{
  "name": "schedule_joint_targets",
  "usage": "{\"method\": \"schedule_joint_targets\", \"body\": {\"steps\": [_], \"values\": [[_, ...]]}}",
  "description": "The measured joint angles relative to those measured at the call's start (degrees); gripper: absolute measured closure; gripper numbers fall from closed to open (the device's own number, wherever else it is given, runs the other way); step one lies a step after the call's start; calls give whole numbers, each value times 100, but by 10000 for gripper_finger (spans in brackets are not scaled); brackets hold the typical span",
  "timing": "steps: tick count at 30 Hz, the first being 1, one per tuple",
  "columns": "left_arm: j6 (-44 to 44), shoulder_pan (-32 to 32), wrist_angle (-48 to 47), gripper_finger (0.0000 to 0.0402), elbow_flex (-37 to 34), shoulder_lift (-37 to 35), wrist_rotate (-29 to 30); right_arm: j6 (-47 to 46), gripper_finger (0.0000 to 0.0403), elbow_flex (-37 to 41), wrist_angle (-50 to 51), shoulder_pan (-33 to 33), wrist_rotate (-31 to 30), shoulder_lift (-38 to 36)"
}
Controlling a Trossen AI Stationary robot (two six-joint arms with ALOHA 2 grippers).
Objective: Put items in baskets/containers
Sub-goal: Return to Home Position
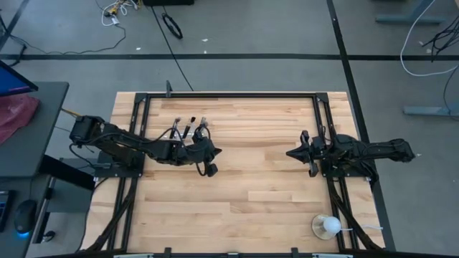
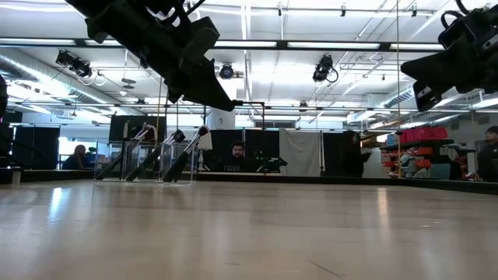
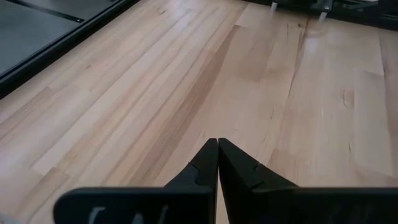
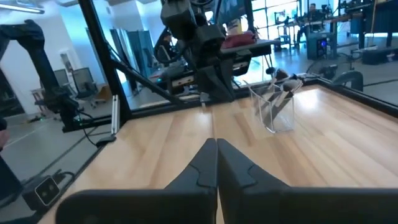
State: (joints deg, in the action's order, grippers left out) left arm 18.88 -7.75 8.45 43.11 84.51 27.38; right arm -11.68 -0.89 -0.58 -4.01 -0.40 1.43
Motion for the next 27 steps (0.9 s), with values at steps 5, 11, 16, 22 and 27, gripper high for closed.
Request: {"method": "schedule_joint_targets", "body": {"steps": [5, 11, 16, 22, 27], "values": [[92, 0, 13, 383, 0, 0, -2, 77, 401, 0, -7, 0, 0, 2], [308, 144, 366, 395, 0, -9, -597, 164, 395, -2, -11, 0, -15, 7], [-299, 461, 401, 392, -42, -334, -1259, 164, 384, -7, -17, 0, -15, 9], [-1075, 542, 113, 395, -45, -1076, -1614, 165, 381, -7, -22, 1, -15, 9], [-1185, 430, 20, 395, -639, -2038, -1630, 166, 381, -9, -22, 0, -17, 9]]}}
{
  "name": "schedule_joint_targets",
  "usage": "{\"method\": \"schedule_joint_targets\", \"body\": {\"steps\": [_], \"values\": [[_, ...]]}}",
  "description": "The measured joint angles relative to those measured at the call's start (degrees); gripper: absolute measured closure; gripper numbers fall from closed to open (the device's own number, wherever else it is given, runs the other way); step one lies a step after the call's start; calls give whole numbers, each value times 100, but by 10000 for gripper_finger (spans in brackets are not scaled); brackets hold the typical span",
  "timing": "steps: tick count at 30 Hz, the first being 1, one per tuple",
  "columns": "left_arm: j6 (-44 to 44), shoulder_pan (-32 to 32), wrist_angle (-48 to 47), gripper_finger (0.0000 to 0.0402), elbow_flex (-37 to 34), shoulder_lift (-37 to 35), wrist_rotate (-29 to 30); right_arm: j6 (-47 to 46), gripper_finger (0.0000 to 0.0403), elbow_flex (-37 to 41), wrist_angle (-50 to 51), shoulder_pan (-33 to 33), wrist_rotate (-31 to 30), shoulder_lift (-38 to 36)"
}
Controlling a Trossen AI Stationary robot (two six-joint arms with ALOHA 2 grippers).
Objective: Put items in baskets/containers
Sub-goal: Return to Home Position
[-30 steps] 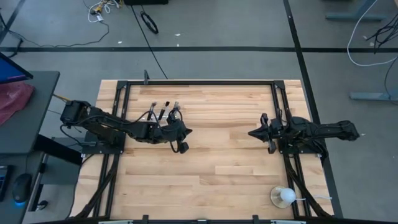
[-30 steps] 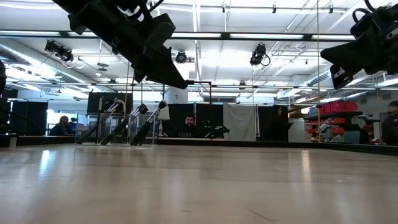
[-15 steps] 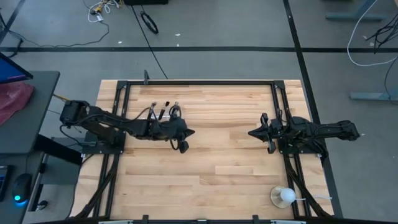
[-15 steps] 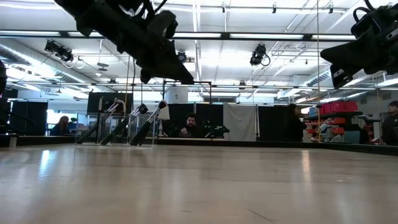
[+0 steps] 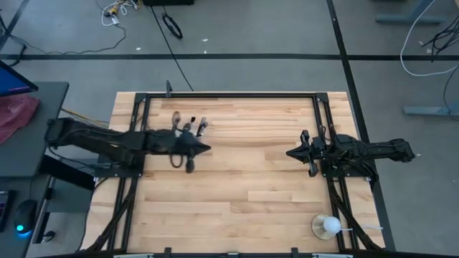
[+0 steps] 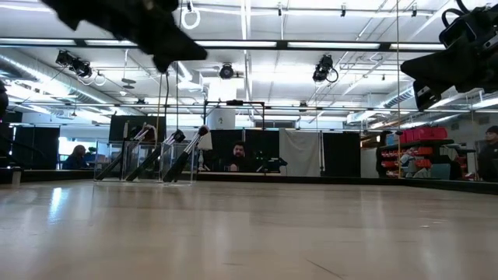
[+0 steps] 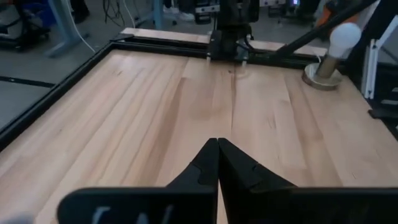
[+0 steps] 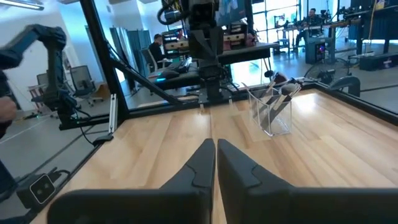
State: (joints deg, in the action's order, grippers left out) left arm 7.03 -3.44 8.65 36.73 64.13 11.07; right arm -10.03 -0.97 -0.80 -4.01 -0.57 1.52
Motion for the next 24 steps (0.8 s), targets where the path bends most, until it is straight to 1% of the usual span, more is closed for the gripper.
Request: {"method": "schedule_joint_targets", "body": {"steps": [5, 11, 18, 24], "values": [[307, 101, 60, 395, -1068, -1398, -14, 1, 380, -2, -4, 2, -1, 0], [299, 260, 63, 395, -2049, -3264, -265, 1, 380, -2, -2, 1, -1, 0], [107, 265, -120, 397, -2911, -5186, -578, 1, 380, -2, -2, 1, -1, 2], [-93, 265, -616, 394, -3343, -6363, -789, 1, 380, -2, -2, 2, -1, 2]]}}
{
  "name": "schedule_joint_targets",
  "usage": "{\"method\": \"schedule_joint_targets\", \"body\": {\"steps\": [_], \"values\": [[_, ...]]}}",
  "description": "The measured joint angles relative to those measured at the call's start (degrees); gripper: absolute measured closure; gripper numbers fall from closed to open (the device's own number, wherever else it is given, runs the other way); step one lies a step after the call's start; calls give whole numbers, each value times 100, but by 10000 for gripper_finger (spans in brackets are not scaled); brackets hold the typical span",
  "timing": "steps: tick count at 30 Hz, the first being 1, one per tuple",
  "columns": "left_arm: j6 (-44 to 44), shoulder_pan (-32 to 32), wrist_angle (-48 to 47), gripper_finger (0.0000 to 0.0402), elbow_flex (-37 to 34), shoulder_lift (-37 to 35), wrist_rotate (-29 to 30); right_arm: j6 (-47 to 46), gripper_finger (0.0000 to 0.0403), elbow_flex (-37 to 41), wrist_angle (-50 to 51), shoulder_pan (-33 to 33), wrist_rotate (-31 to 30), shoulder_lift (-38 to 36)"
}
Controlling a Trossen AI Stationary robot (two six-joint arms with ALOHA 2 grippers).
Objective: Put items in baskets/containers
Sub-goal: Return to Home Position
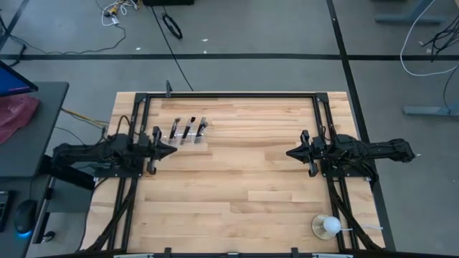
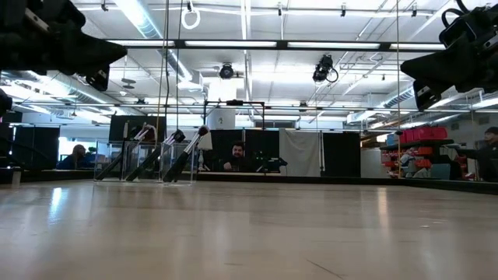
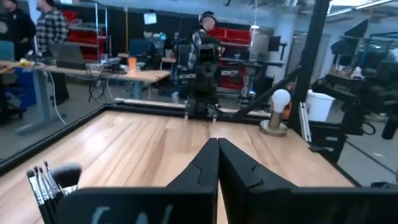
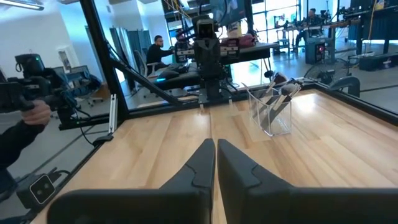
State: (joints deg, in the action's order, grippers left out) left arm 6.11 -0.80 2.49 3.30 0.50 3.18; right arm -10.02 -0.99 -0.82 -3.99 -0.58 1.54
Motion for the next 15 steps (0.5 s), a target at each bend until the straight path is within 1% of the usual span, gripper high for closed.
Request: {"method": "schedule_joint_targets", "body": {"steps": [6, 15], "values": [[-214, 0, -18, 398, -281, -15, -23, 0, 380, 0, -5, 0, -2, 0], [-348, 0, -118, 393, -272, 70, -86, 0, 380, 0, -4, 0, -4, 2]]}}
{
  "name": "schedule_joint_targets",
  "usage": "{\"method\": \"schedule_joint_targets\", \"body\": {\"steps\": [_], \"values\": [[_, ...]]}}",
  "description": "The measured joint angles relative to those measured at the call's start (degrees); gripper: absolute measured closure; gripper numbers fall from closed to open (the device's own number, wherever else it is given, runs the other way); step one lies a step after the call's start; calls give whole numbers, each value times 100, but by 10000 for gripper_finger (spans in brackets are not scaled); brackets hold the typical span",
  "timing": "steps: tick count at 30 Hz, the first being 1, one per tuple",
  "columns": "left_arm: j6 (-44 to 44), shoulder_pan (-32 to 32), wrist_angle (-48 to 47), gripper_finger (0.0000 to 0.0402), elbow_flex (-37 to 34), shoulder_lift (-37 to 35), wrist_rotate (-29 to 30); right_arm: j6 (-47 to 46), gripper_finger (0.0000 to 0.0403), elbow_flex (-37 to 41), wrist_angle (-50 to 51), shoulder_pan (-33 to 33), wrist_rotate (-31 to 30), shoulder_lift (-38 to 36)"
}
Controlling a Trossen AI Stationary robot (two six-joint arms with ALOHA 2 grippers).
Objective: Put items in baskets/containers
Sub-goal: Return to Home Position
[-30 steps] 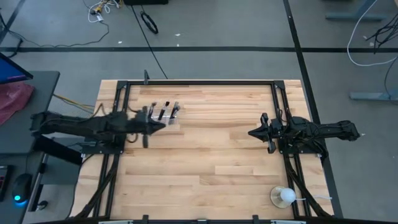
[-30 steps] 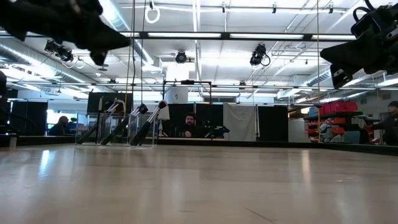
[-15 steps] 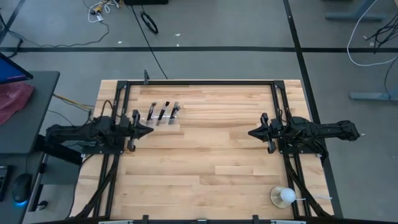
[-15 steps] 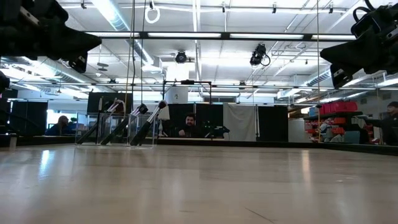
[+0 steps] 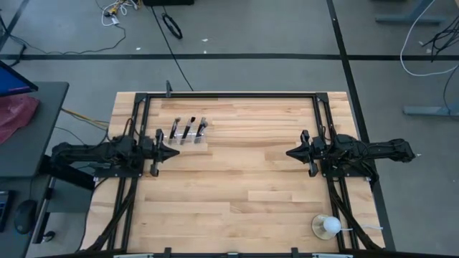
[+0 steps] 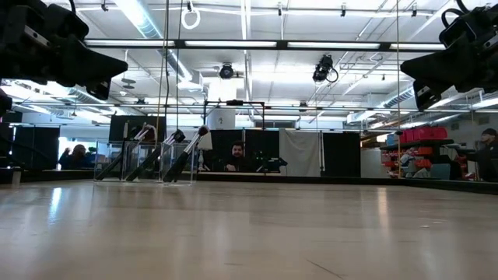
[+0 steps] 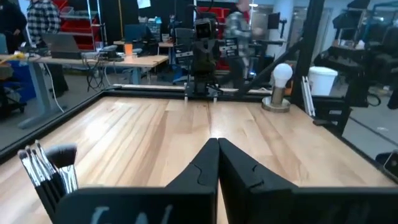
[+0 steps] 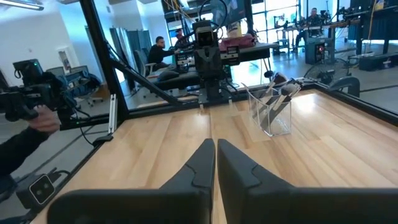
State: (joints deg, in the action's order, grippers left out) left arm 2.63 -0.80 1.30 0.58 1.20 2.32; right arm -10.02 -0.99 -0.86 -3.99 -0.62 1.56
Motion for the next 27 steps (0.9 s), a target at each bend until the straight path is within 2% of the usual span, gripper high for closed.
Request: {"method": "schedule_joint_targets", "body": {"steps": [11, 27], "values": [[1328, 0, 124, 382, -13, 64, 45, 0, 380, 0, 1, 0, 2, 0], [1371, 0, 172, 381, -13, 65, 42, 2, 380, -17, -83, -22, 19, -151]]}}
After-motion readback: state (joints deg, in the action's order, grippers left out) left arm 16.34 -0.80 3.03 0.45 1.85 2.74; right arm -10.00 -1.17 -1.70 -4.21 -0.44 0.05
